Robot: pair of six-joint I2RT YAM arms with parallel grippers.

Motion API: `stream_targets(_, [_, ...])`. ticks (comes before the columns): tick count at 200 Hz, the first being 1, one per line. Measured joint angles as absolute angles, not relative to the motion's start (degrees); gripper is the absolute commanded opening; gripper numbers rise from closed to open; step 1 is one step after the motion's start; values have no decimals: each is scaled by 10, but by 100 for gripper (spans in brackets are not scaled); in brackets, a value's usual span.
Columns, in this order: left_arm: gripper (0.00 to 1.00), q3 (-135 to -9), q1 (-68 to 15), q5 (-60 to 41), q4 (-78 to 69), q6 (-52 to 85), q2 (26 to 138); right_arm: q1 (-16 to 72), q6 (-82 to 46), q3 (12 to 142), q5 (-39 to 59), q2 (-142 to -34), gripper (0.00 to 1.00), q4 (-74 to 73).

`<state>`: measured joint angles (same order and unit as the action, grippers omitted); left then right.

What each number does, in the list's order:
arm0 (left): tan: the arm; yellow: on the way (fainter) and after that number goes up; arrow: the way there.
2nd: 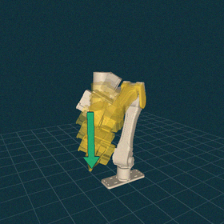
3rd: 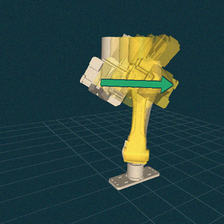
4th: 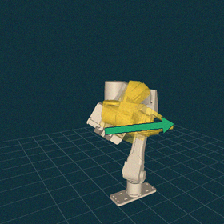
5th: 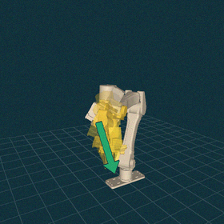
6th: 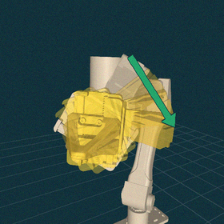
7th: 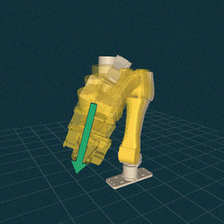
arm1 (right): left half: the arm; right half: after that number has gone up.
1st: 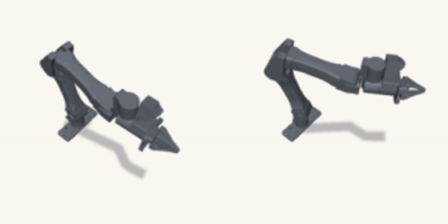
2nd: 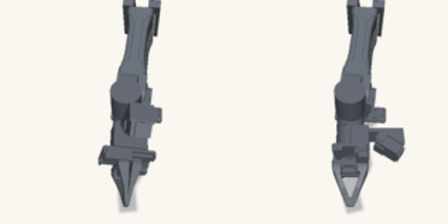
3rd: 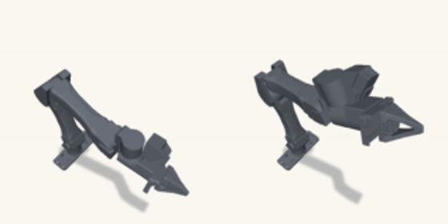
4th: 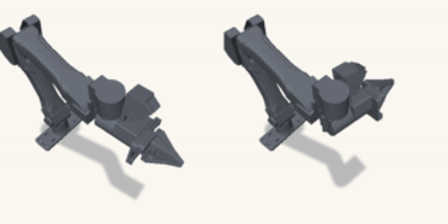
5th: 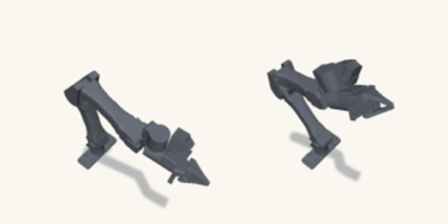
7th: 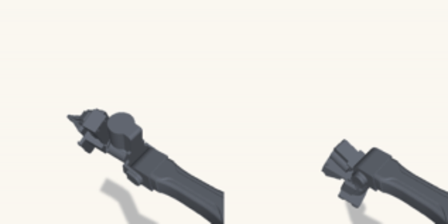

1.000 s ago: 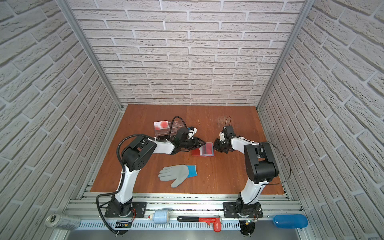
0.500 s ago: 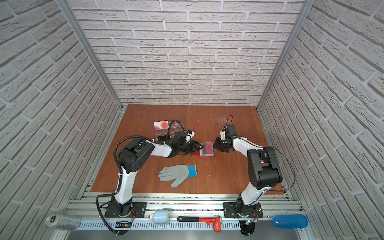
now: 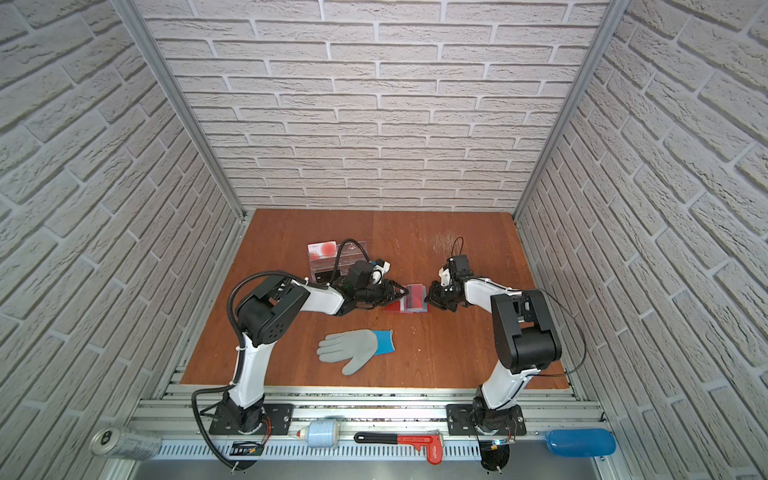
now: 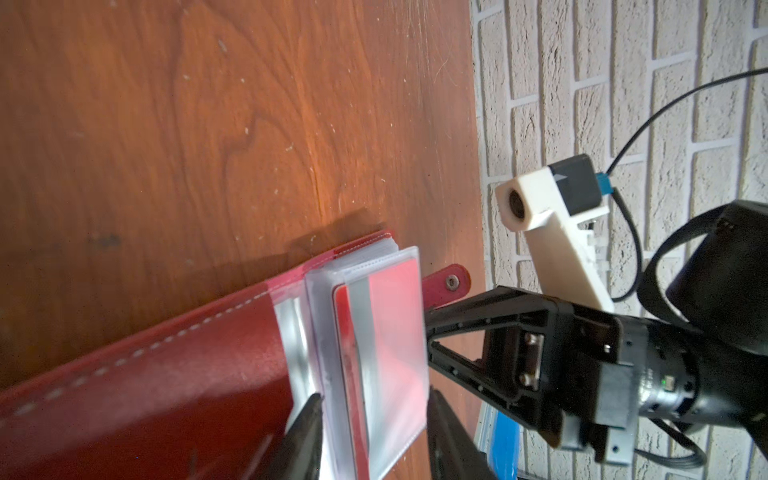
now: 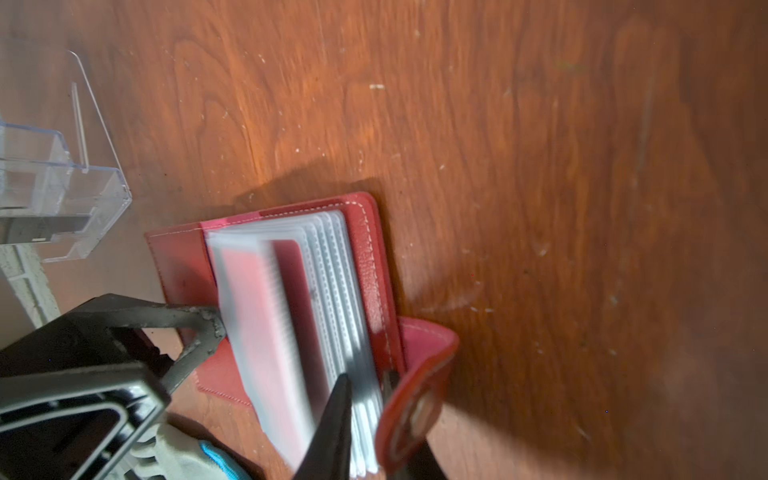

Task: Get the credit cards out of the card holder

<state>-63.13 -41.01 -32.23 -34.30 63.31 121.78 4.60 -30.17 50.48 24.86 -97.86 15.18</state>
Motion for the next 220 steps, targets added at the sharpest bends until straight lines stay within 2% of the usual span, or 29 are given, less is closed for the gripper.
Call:
stream_targets(19, [42, -631, -411, -323, -345, 635, 1218, 46, -305, 503, 258, -982, 11, 140])
stream_targets(220, [42, -631, -413, -320, -383, 671, 1232, 46, -311, 493, 275, -989, 9, 100])
